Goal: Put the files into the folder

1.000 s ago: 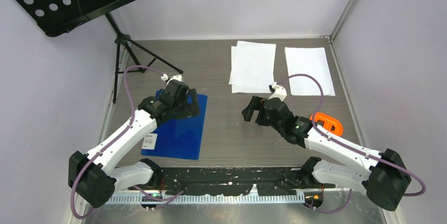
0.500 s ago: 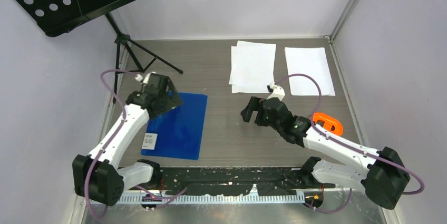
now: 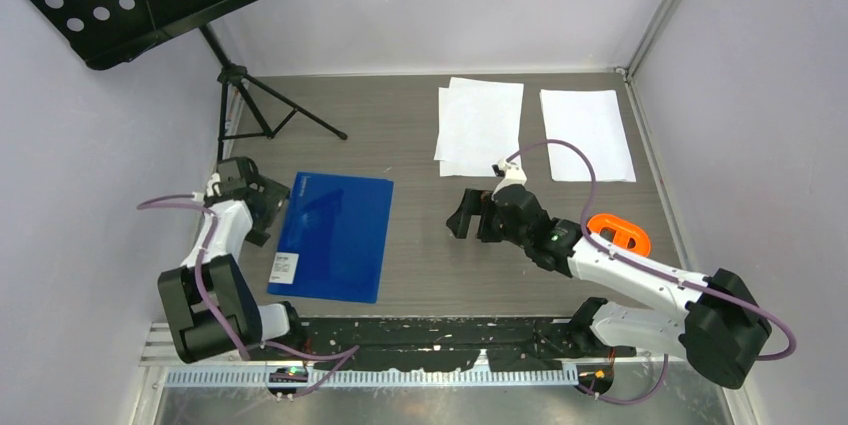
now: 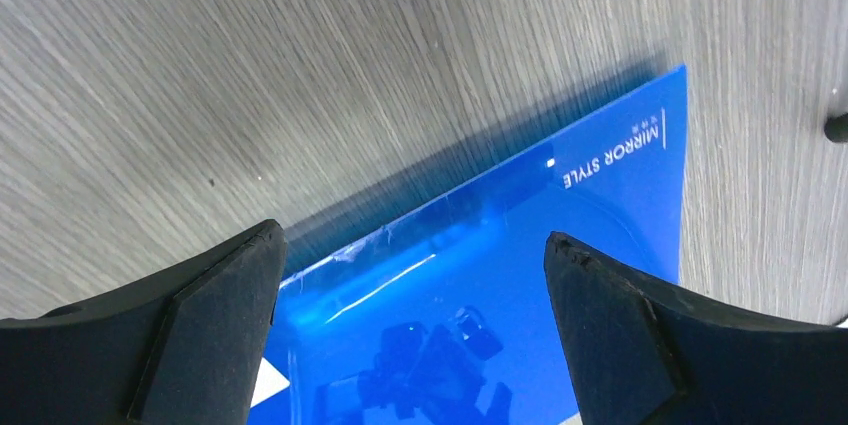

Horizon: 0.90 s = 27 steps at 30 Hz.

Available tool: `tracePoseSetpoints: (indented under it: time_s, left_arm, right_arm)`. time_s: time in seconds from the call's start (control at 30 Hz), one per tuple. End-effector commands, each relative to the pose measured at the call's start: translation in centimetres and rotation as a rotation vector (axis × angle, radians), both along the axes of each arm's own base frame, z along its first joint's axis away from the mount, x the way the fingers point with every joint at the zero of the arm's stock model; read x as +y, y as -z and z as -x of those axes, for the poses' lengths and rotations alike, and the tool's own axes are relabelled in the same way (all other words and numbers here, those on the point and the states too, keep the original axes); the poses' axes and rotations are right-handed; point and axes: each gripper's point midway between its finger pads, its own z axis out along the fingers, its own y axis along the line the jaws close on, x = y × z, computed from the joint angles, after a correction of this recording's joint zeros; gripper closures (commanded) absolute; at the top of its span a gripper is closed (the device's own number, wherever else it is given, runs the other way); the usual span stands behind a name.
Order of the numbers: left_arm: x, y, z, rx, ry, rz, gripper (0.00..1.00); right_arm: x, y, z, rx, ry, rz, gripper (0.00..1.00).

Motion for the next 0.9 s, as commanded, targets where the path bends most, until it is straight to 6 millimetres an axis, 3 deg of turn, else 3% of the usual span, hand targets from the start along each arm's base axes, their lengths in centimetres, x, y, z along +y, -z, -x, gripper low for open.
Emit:
tracePoseSetpoints:
  time_s: [0.0,0.17,0.3,0.47,0.63,0.87]
  left_arm:
    - [1.1,0.2,-2.4,-0.043,-0.049,0.010,0.00]
    - [-1.8,2.9,-2.4,0.065,-0.007,0.182,0.01]
    - [-4.8,3.0,-1.9,0.081,0.058,0.209,0.02]
    - [-10.8,2.7,-1.2,0.120,0.228,0.202,0.03]
    - [-17.1,3.0,0.8,0.159,0.371,0.212,0.03]
    - [-24.3,2.4,2.1,0.150,0.557,0.223,0.03]
  right_arm:
    - [0.7,-1.1,0.0,-0.056,-0.043,-0.043,0.03]
    - [0.5,-0.8,0.2,-0.063,-0.051,-0.033,0.03]
    - [0.3,-0.5,0.2,-0.069,-0.052,-0.022,0.03]
    - [0.3,0.6,0.2,-0.052,-0.050,-0.015,0.03]
    - [0.1,1.7,-0.3,-0.043,-0.020,-0.011,0.03]
    - [-1.7,4.6,-0.3,0.003,0.053,0.043,0.03]
